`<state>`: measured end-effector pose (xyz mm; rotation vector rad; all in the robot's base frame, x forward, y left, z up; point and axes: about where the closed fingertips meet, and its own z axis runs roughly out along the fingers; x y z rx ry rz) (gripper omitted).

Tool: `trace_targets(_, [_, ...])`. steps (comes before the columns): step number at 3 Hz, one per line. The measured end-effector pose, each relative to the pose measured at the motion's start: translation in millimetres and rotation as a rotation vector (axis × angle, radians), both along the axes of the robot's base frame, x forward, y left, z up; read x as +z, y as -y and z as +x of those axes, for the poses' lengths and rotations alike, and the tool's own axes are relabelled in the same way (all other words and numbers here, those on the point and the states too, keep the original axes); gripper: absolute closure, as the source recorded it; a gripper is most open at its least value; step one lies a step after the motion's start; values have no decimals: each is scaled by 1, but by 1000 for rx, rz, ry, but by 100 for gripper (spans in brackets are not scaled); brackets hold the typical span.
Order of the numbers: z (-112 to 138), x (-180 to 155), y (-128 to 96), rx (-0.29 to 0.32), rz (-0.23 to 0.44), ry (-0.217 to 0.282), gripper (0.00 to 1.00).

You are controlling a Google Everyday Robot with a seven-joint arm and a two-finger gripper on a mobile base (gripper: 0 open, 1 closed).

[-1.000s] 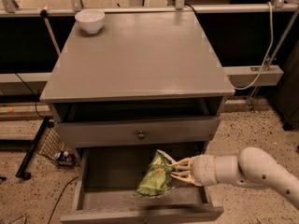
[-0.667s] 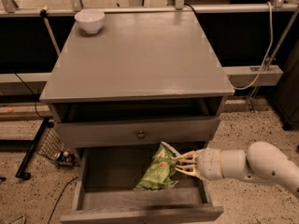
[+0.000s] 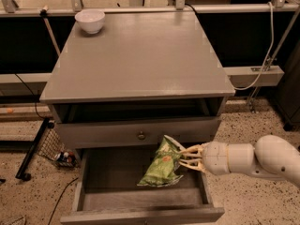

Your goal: Pick green jalapeno chip bag from middle drawer and place on counter

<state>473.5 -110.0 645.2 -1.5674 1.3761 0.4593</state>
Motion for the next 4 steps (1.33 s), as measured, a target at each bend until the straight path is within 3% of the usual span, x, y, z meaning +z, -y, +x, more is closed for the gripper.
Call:
trace_targets(2, [13,35,0,34,23,69,100])
trace_targets(4, [28,115,-2,94,31,240,100])
